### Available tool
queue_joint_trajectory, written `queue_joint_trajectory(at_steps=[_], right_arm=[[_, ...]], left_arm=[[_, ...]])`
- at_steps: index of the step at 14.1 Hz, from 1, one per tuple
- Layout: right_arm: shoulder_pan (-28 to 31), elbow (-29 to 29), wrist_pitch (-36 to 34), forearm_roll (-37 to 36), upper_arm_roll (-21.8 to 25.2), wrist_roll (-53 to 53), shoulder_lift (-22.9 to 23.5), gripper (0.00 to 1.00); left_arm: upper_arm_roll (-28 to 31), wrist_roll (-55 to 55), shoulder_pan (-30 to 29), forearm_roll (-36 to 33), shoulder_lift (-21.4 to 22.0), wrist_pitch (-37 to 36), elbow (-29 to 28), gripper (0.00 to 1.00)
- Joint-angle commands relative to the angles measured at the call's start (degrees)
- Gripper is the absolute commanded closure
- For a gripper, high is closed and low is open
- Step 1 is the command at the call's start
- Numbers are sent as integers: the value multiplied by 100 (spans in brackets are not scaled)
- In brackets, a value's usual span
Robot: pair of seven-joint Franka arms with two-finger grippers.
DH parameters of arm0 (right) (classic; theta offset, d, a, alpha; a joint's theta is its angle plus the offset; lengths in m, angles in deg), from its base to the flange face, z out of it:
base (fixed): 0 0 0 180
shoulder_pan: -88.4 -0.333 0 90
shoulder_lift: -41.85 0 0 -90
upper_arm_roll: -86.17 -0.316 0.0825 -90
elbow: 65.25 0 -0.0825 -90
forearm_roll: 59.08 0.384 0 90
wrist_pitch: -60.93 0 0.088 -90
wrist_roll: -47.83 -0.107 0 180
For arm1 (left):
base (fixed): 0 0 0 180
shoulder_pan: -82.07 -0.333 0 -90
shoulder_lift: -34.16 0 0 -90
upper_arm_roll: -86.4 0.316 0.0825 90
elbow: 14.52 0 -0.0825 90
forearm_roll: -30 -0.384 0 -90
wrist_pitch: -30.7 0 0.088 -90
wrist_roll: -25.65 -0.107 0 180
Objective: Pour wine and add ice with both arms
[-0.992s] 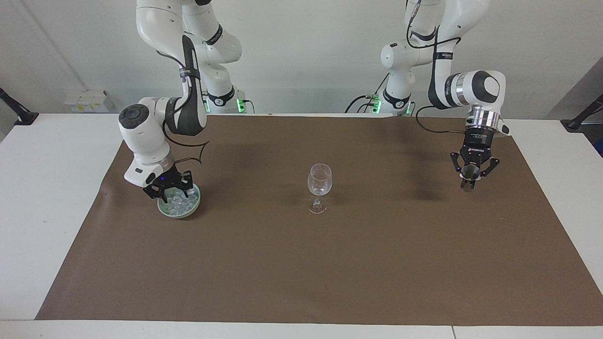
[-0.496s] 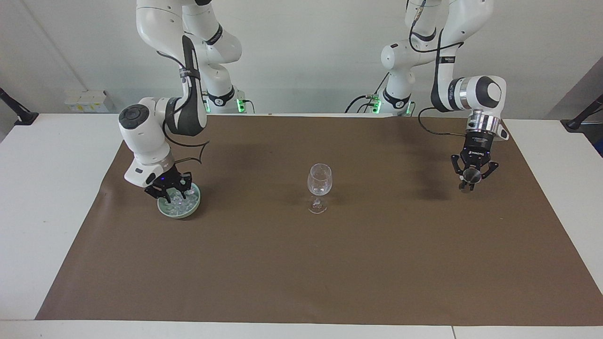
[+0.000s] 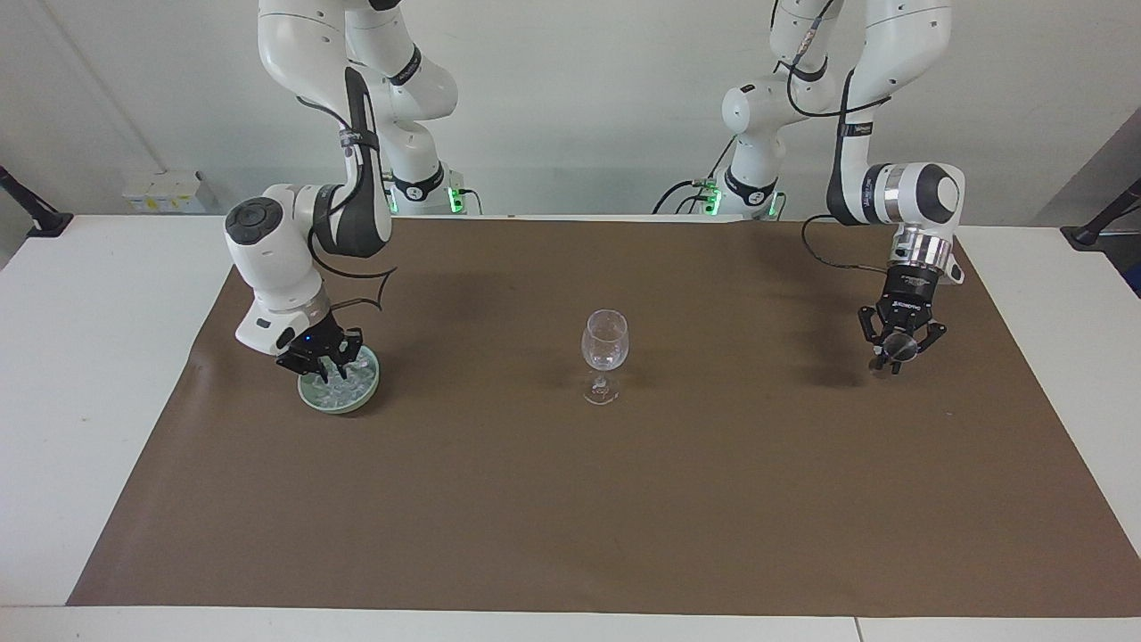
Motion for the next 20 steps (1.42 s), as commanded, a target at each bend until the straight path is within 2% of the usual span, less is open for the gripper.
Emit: queue_joint_trajectory(at_steps=[1, 3, 9, 12, 17, 20], right_arm=[[21, 98, 2, 97, -33, -65, 34, 91], [21, 273, -269, 88, -33, -65, -1, 100], [4, 810, -1070, 114, -164, -802, -352, 100], [4, 994, -1272, 114, -497, -1496, -528, 100], [-14, 1784, -2089, 97, -1130, -2989, -537, 100], [-5, 2084, -2178, 105, -1517, -3763, -528, 100]], left_arm=[[-37, 33, -219, 63, -248, -357, 214, 100], [-37, 24, -263, 63, -336, -445, 276, 100], [-28, -2, -272, 54, -670, -577, 565, 100], [-10, -11, -281, 54, -811, -674, 654, 100], [-10, -20, -386, 54, -969, -788, 663, 100], [-10, -29, -448, 54, -1048, -928, 707, 100]])
